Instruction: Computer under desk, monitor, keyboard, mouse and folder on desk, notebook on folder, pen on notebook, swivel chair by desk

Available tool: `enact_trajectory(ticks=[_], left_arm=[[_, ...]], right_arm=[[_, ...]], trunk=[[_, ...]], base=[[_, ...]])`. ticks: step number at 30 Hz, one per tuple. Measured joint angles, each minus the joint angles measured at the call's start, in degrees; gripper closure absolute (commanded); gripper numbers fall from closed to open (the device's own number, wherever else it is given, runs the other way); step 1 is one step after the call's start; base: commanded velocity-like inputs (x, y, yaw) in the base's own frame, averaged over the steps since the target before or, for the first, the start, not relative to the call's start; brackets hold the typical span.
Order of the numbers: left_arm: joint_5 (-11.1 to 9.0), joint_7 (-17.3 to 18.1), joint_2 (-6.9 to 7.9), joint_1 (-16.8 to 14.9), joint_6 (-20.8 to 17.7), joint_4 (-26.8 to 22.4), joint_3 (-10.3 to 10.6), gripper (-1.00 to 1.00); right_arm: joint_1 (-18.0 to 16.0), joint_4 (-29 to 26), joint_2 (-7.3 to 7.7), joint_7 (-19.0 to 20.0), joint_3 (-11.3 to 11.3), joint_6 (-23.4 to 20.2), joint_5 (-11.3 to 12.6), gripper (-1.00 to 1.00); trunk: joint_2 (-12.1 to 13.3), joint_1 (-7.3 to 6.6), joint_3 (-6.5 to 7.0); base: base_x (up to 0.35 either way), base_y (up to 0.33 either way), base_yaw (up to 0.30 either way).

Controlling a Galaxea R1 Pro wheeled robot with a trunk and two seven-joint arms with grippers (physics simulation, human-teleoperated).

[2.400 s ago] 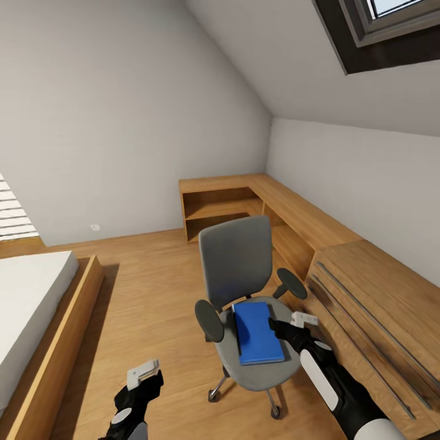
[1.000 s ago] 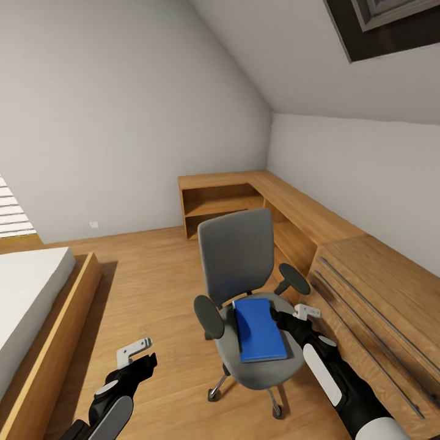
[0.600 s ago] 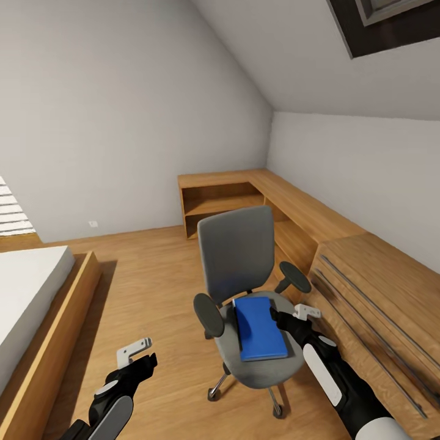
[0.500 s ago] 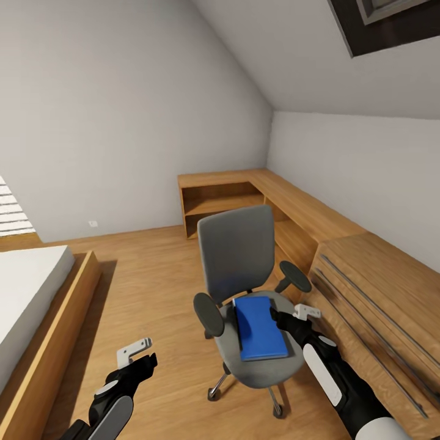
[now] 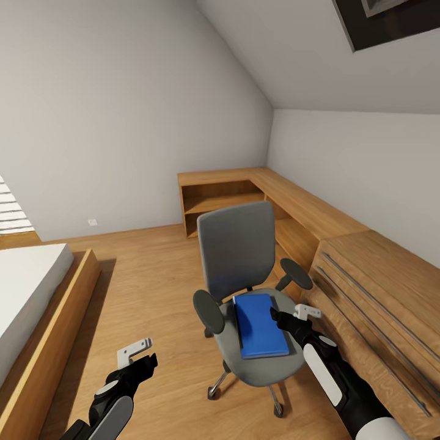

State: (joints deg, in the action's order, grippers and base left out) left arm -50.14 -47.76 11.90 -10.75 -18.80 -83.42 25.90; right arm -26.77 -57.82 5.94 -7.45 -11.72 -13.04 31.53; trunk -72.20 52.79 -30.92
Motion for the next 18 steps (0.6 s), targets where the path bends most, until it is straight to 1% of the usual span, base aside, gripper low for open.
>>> enact_trajectory(ticks=[18], left_arm=[[0.0, -0.1, 0.00, 0.0, 0.1, 0.0, 0.0, -1.00]], right_arm=[[0.0, -0.1, 0.01, 0.0, -0.1, 0.1, 0.0, -1.00]], trunk=[[-7.2, 3.96, -3.23]], base=[[0.000, 0.000, 0.000]])
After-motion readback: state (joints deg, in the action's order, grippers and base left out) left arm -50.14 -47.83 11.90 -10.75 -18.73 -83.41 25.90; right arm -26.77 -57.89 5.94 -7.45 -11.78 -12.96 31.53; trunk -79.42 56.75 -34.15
